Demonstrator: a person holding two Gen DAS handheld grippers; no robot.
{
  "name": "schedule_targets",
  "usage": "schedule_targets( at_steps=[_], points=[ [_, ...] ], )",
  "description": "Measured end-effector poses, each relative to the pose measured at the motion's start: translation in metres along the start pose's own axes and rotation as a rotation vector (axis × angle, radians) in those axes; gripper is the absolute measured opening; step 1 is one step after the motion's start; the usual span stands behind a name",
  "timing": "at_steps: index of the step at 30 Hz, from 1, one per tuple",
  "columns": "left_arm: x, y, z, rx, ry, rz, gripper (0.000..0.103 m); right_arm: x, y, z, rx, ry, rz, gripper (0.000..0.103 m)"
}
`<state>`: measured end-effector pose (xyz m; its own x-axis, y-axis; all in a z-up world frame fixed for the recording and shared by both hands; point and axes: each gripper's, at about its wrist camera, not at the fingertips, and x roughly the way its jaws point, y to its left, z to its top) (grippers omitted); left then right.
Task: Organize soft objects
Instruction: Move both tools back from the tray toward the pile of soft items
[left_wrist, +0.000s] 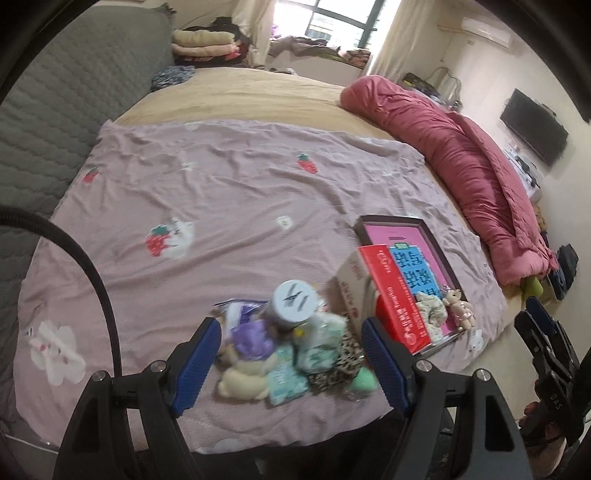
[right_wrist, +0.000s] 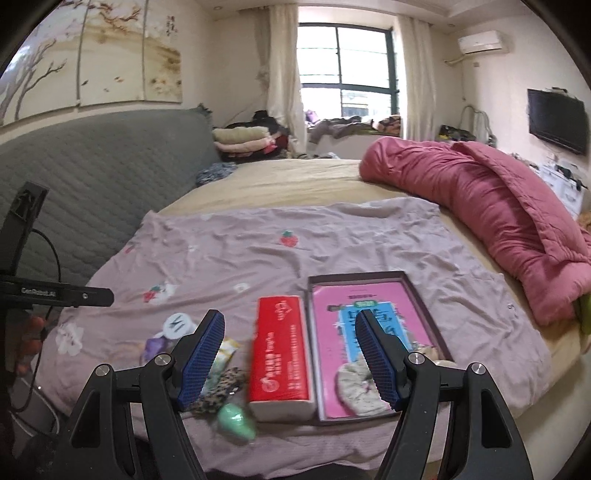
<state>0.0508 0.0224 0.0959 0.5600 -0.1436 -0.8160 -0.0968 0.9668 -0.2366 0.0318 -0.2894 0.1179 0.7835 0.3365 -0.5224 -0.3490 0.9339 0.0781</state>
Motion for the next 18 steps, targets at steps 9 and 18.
schedule_targets(
  at_steps=[9, 18],
  points=[
    [0.005, 0.032, -0.027, -0.028, 0.031, 0.013, 0.078, 0.006, 0.031, -0.015, -0.031, 0.057, 0.060, 0.074],
    [0.028, 0.041, -0.058, -0.047, 0.100, 0.012, 0.078, 0.022, 0.057, -0.044, -0.109, 0.152, 0.103, 0.075]
  ],
)
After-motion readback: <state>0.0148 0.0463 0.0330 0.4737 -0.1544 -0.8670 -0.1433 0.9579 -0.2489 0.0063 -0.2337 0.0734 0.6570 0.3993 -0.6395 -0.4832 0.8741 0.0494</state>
